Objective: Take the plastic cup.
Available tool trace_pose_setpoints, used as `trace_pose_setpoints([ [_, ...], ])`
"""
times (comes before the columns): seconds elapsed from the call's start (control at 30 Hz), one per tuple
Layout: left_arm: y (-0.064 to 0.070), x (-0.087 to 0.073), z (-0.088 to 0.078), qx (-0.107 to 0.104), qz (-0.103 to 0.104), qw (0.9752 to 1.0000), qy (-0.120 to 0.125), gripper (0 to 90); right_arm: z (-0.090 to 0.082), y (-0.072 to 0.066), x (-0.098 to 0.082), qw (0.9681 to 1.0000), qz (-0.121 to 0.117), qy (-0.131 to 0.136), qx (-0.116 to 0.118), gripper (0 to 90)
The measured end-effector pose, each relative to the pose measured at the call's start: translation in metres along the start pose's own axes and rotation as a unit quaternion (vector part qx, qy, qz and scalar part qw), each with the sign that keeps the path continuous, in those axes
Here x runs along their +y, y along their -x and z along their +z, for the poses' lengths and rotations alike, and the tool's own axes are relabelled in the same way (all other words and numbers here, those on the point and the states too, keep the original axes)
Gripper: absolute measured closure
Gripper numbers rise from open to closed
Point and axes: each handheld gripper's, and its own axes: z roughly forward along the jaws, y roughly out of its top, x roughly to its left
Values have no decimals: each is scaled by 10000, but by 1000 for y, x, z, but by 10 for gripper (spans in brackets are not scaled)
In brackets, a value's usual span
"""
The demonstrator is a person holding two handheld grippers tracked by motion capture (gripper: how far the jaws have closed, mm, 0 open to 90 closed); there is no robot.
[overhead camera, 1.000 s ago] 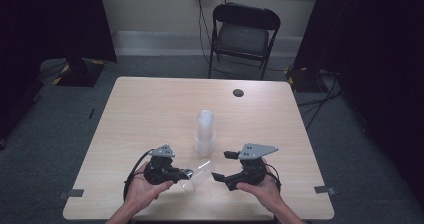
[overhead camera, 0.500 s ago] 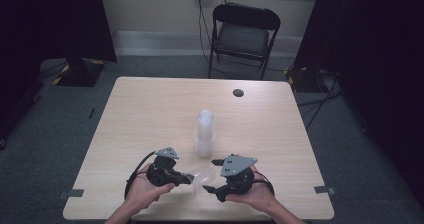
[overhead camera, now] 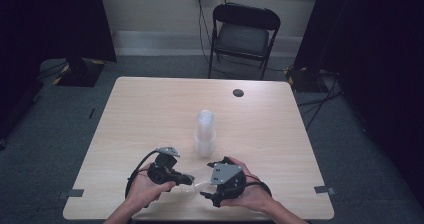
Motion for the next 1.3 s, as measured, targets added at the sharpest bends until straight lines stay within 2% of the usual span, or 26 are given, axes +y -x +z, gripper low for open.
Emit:
trace_pose_setpoints([
  [0.07,1,1,1,-27,-49,10000,-24,900,3,-1,1,10000,-68,-47,-23,146],
  [0.13,1,2,1,40,-68,9999,-67,900,5,-1,1,10000,-70,-59,-31,146],
  [0.17,-1,2,1,-76,-94,9999,-70,900,5,0,1,9999,-91,-48,-15,148],
  [0.23,-2,2,1,-83,-147,9998,-62,900,7,1,1,9999,-89,-72,-6,148],
  [0.33,-3,3,2,-177,-140,9997,-106,900,8,1,5,9997,-213,-78,13,158],
  [0.47,1,4,4,-161,-186,9997,-88,900,13,-4,9,9994,-335,-84,76,161],
  [0.63,1,6,5,-215,-216,9995,-92,899,19,-7,13,9992,-366,-42,122,172],
  [0.73,0,6,5,-284,-270,9992,-90,898,21,-9,15,9989,-468,-4,104,177],
  [0.83,1,7,6,-304,-252,9991,-132,898,22,-10,18,9983,-560,38,130,177],
  [0.97,1,7,6,-287,-249,9992,-130,897,24,-14,21,9982,-569,55,159,177],
  [1.13,0,7,6,-336,-359,9988,-82,896,27,-15,24,9981,-590,102,113,170],
  [1.27,-1,8,7,-355,-436,9984,-100,896,28,-16,26,9974,-700,148,83,172],
  [1.3,-1,8,7,-298,-434,9985,-137,895,28,-17,27,9974,-697,144,68,174],
])
